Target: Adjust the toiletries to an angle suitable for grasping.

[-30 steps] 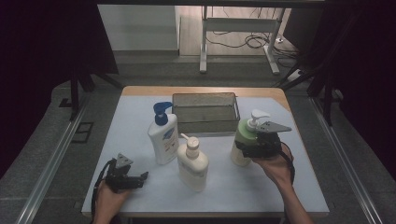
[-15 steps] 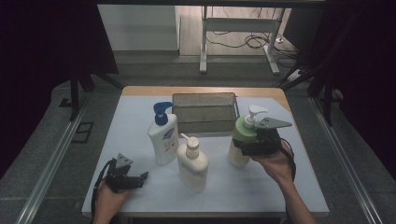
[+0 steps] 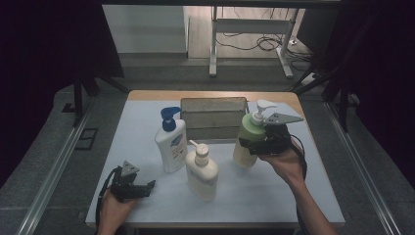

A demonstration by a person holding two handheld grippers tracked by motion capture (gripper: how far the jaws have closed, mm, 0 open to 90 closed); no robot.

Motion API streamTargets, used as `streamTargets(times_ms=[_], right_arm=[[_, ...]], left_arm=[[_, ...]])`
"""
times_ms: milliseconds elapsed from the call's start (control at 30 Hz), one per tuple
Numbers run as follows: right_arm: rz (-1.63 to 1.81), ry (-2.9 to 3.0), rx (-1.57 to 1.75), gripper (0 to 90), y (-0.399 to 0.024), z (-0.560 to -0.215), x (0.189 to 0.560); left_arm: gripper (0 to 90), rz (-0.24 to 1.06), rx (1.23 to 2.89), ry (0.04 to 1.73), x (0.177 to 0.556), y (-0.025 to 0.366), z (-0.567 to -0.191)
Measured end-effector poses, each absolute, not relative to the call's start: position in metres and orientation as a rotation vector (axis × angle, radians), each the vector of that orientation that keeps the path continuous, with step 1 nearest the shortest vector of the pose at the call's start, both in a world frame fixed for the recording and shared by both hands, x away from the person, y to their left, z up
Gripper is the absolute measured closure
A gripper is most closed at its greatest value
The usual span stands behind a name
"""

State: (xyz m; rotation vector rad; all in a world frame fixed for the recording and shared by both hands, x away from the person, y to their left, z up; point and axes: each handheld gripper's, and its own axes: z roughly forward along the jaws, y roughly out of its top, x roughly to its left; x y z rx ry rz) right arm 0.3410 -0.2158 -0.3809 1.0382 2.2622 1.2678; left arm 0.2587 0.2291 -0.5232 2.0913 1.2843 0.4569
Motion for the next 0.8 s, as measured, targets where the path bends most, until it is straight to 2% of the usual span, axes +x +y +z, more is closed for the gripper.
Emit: streamTargets(times_ms=[800], right_arm=[[1.293,2.312,0.98,12.8,-0.165,-0.356,0.375]], left_arm=[[12.2,0.456,2.092,1.284,0.259,0.229,-0.523]])
